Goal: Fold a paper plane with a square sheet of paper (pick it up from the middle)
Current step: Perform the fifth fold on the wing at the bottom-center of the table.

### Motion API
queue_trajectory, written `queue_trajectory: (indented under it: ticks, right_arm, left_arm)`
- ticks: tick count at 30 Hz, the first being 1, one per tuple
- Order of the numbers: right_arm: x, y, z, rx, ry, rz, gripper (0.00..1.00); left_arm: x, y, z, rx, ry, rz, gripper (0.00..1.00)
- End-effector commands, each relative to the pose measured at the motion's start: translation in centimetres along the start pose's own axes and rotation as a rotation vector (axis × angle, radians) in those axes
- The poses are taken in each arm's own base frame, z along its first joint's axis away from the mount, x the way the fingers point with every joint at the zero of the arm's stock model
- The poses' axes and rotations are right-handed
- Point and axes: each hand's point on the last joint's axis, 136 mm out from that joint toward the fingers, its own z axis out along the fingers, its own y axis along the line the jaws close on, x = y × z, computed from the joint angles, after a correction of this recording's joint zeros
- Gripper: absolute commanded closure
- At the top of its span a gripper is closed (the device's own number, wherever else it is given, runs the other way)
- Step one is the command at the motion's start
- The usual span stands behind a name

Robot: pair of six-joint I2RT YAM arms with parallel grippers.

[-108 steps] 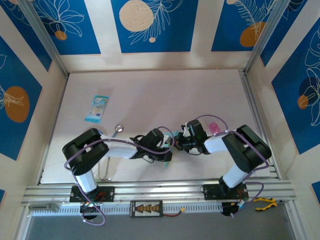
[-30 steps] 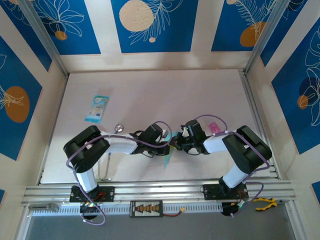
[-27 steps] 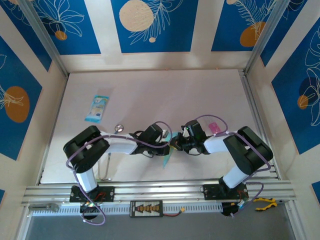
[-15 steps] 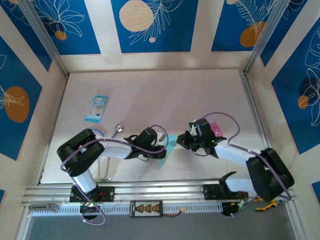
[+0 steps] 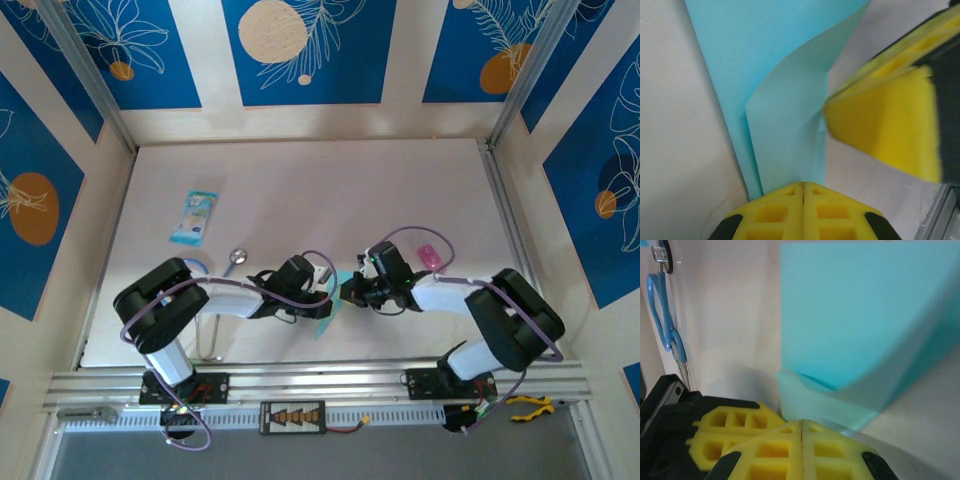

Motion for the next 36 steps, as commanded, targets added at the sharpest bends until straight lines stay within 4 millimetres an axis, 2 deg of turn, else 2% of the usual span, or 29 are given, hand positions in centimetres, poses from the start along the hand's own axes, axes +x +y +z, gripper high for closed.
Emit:
queue_trajectory:
  ticks: [1, 4, 6, 9, 22, 28, 31, 36]
  right_arm:
    - [-0.8, 1.1, 0.7, -0.031, 0.001, -0.037, 0.95]
    - [-1.4, -0.8, 1.2, 0.04, -0.013, 0.0, 0.96]
    - [-1.9, -2.7, 1.3, 0.096, -0.019, 0.037, 0.96]
    - [-2.6, -4.4, 1.3, 0.108, -0.027, 0.079, 0.96]
    - [-8.2, -6.7, -0.7, 0.098, -0.136, 0.174, 0.95]
    - [-10.3, -8.6, -2.2, 0.169, -0.211, 0.247, 0.95]
    - [-11.0, -8.4, -3.0, 0.147, -0.229, 0.254, 0.95]
    - [-11.1, -4.6, -4.9, 0.061, -0.271, 0.162, 0.93]
  left_arm:
    - [6.7, 5.2, 0.0, -0.174, 0.218, -0.076, 1.0]
    - [6.9, 5.4, -0.1, -0.18, 0.219, -0.081, 1.0]
    - [7.0, 5.4, -0.1, -0.179, 0.218, -0.083, 1.0]
    - [7.1, 5.4, -0.1, -0.177, 0.223, -0.081, 1.0]
    - [7.9, 5.9, 0.1, -0.183, 0.249, -0.091, 1.0]
    - [8.1, 6.0, 0.1, -0.183, 0.248, -0.096, 1.0]
    - [8.0, 5.9, 0.1, -0.18, 0.244, -0.097, 1.0]
    - [7.5, 5.6, 0.0, -0.171, 0.225, -0.094, 1.0]
